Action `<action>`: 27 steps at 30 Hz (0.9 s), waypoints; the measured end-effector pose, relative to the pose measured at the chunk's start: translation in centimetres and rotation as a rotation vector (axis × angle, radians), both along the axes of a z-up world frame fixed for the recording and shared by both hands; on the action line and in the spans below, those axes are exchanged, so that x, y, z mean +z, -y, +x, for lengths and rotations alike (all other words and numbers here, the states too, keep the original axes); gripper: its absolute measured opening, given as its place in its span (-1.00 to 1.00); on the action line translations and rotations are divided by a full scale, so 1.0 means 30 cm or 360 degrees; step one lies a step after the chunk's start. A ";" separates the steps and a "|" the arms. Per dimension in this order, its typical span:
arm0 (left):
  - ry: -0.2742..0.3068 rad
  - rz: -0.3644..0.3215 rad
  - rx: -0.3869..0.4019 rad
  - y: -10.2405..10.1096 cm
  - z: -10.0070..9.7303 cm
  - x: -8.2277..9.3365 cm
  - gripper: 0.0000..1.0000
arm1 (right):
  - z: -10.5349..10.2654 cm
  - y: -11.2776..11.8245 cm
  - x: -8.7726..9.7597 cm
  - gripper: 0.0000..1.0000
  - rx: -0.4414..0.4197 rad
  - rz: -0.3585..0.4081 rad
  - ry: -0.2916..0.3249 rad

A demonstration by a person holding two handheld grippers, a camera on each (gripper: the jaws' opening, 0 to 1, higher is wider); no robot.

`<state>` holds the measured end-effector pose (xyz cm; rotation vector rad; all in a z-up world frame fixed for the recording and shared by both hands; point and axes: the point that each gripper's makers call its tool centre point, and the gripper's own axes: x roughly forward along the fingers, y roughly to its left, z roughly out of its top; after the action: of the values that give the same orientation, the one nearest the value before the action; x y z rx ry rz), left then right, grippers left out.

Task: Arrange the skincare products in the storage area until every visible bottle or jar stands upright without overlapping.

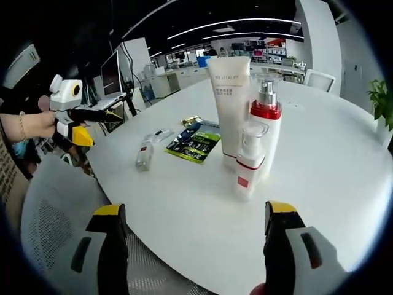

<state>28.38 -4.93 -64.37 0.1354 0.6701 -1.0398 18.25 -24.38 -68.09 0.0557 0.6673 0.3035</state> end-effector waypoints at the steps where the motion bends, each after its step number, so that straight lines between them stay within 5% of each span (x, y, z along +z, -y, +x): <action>1: -0.0008 0.0007 0.0015 -0.013 -0.008 -0.008 0.94 | 0.000 -0.001 0.000 0.86 0.0004 -0.0002 -0.0001; 13: -0.0013 -0.0003 0.0137 -0.068 -0.032 -0.038 0.94 | -0.007 -0.007 -0.015 0.86 0.0030 -0.0027 -0.0036; 27: -0.0001 -0.0007 0.0134 -0.070 -0.043 -0.036 0.92 | -0.015 -0.007 -0.029 0.84 0.0034 -0.0049 -0.0076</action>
<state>27.09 -2.82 -65.43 0.1022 0.6684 -0.9604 17.79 -24.17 -68.95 0.0265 0.7199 0.3129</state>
